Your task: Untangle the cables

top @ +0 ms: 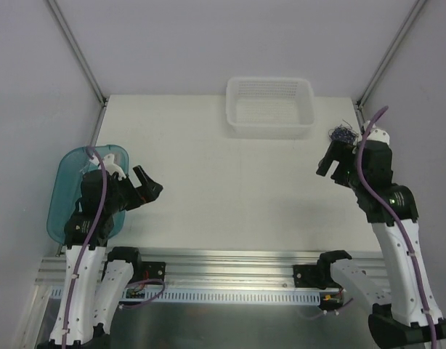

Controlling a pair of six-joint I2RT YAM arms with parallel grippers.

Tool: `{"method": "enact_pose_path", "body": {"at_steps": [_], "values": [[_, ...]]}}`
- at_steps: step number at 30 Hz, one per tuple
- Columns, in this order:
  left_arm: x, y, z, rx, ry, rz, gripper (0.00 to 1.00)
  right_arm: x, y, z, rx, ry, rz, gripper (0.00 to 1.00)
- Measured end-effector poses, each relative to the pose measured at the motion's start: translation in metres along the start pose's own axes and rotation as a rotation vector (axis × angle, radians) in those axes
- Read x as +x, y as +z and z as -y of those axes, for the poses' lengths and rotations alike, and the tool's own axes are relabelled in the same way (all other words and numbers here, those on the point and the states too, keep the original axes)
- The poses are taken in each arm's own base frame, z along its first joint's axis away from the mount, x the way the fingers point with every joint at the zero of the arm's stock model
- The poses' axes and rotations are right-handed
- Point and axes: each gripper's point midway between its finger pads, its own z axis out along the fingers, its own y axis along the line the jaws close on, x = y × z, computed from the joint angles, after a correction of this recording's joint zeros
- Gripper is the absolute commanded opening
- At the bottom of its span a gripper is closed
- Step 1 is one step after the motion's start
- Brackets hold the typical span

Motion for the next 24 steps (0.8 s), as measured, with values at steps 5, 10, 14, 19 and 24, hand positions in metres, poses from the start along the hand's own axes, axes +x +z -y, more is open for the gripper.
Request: {"method": "enact_pose_path", "body": {"at_steps": [5,10,14,19,24], "values": [[-0.003,0.013,0.005,0.03,0.053,-0.047,0.99,-0.03,0.05,0.026,0.213,0.143,0.018,0.97],[-0.003,0.026,0.005,0.062,0.097,-0.044,0.99,-0.043,0.111,0.08,0.429,0.36,0.008,0.93],[0.017,0.043,-0.004,0.074,0.094,-0.095,0.99,-0.043,0.163,0.112,0.526,0.454,-0.026,0.91],[0.029,0.053,-0.011,0.066,0.083,-0.139,0.99,-0.038,0.233,0.139,0.571,0.541,-0.047,0.87],[0.027,0.058,-0.008,0.081,0.083,-0.142,0.99,-0.033,0.298,0.15,0.559,0.595,-0.062,0.87]]}}
